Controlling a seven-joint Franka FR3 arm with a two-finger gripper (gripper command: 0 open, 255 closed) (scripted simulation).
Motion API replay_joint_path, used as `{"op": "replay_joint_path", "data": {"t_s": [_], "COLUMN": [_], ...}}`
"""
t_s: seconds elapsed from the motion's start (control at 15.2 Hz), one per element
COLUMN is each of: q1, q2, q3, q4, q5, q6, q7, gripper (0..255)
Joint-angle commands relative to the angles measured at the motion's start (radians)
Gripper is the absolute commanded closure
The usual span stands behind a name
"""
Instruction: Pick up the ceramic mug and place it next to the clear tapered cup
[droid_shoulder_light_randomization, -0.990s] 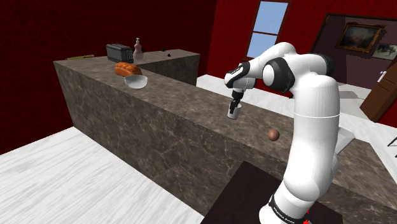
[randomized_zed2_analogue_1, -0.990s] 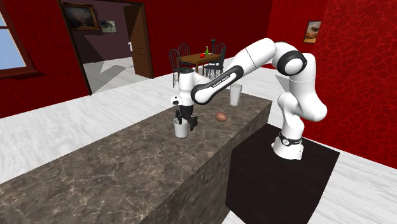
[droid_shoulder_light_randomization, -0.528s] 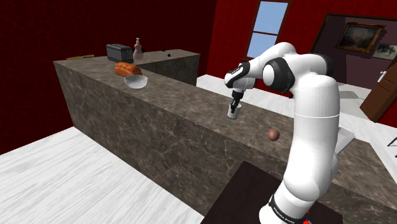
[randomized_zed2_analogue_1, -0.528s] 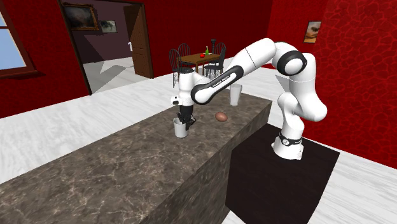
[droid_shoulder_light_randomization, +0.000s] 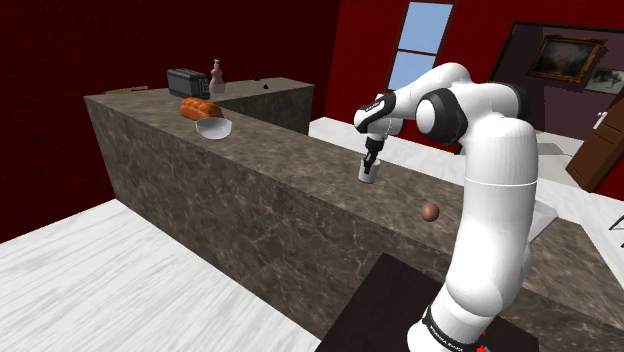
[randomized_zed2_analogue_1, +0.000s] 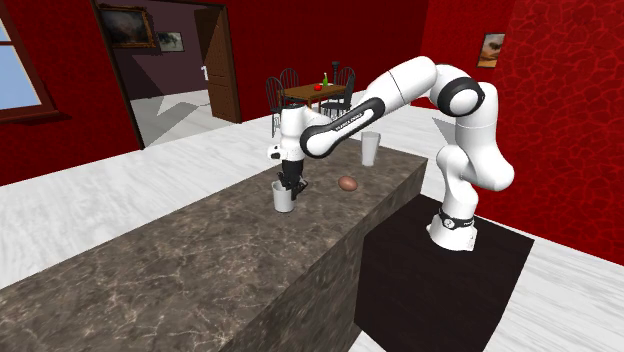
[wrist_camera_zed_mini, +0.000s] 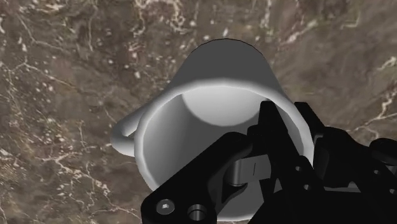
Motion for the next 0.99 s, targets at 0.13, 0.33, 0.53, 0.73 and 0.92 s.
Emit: {"op": "replay_joint_path", "data": {"t_s": [0.13,0.33,0.53,0.73,0.92], "q1": [0.006,0.010,0.012,0.014,0.016], "q2": [-0.027,-0.043,-0.058,-0.071,-0.081], "q3": [-0.009,-0.014,-0.018,-0.021,-0.024], "q4": [0.023,0.043,0.066,0.091,0.119], "q5": [-0.019,-0.030,-0.041,-0.050,-0.058], "q6": [-0.045,-0.080,-0.115,-0.151,-0.188], "q7": [0.011,0.018,0.024,0.029,0.034], "gripper": [255,255,255,255,255]}}
